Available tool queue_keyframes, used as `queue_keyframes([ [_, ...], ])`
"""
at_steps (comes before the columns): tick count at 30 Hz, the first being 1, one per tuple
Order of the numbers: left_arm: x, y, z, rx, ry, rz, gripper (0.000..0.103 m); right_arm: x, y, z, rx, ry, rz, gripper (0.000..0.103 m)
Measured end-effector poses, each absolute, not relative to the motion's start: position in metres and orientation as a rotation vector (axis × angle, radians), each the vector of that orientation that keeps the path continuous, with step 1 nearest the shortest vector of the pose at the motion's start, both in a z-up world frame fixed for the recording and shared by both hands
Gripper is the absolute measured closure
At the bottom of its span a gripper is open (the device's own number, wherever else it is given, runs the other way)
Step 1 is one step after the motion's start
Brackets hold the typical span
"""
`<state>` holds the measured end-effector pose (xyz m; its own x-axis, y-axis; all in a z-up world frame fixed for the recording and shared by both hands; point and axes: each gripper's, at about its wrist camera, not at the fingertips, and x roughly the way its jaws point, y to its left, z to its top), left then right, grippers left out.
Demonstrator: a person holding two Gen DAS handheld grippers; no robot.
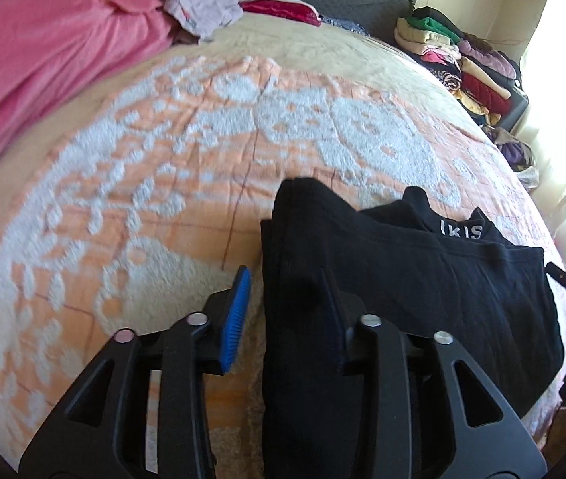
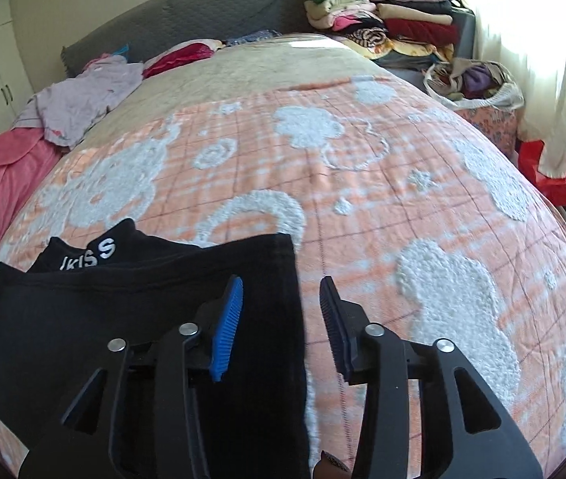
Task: Fold small clothes
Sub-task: 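Grasp the folded edge again with both tools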
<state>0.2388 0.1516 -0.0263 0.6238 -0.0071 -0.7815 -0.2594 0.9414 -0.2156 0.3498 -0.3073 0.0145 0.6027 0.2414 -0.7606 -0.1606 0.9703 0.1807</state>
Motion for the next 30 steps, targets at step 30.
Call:
queue_keyframes([
  [30, 0.232, 0.152, -0.028, -0.259, 0.832, 0.194, 0.099, 0.365, -0.288, 0.002, 0.080, 0.924, 0.227, 0.095],
])
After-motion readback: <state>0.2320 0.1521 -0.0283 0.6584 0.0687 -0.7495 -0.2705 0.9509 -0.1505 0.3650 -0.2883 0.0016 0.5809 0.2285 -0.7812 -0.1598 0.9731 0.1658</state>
